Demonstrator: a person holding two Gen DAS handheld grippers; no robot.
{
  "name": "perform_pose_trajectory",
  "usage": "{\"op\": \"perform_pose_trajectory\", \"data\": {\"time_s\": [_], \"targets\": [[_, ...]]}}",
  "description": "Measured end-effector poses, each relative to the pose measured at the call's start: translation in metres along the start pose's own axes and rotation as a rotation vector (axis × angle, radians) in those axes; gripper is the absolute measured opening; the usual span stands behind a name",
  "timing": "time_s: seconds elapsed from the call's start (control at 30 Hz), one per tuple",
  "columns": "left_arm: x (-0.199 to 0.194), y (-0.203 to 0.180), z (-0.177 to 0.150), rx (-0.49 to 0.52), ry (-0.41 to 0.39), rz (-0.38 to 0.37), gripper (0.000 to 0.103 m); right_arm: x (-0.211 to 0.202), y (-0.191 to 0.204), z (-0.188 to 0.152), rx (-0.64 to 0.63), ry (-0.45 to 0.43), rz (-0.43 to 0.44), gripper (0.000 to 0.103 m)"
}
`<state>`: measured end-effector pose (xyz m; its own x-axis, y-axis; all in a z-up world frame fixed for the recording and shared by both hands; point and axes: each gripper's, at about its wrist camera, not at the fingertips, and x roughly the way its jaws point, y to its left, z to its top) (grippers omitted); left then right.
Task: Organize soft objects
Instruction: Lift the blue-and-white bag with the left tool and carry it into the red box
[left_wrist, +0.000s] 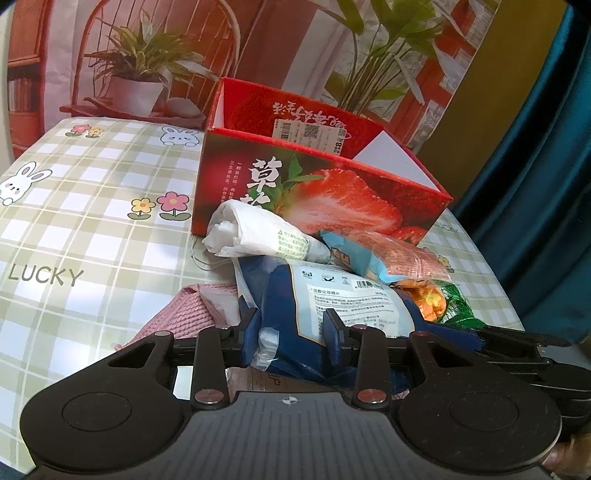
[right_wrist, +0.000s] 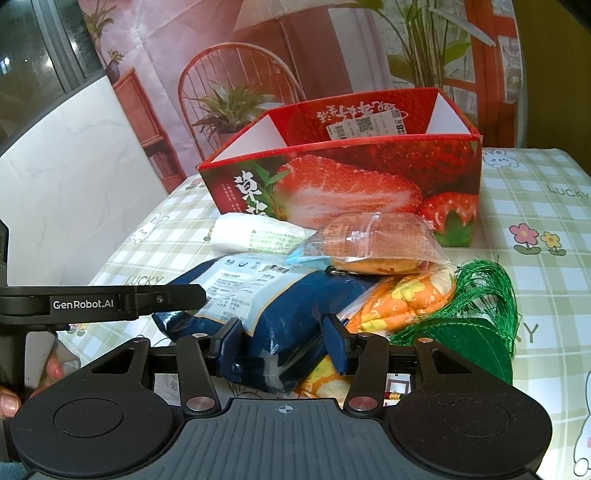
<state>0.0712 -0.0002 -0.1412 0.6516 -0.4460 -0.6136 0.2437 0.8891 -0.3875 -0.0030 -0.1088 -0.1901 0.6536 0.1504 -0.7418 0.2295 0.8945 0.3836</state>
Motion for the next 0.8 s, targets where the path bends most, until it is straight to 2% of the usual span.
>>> {"op": "perform_pose_trajectory", "data": {"time_s": [0.17, 0.43, 0.57, 0.7, 0.8], "targets": [[-0.009, 0.0, -0.002, 0.004, -0.01, -0.003, 0.037, -0.003, 0.005, 0.002, -0.028, -0.019, 0.004, 0.039], [-0.032, -0.006, 0.005, 0.026, -0.052, -0.002, 0.036, -0.013, 0.014, 0.006, -0.06, -0.053, 0.027, 0.037], [-0.03, 0.0, 0.006, 0.031, -0.07, -0.001, 0.036, -0.017, 0.018, 0.008, -0.076, -0.065, 0.035, 0.036], [-0.054, 0.0, -0.021, 0.052, -0.089, 0.005, 0.036, -0.021, 0.022, 0.012, -0.094, -0.082, 0.037, 0.036], [-0.044, 0.008, -0.02, 0.063, -0.107, 0.003, 0.036, -0.027, 0.026, 0.014, -0.107, -0.097, 0.036, 0.036]]}}
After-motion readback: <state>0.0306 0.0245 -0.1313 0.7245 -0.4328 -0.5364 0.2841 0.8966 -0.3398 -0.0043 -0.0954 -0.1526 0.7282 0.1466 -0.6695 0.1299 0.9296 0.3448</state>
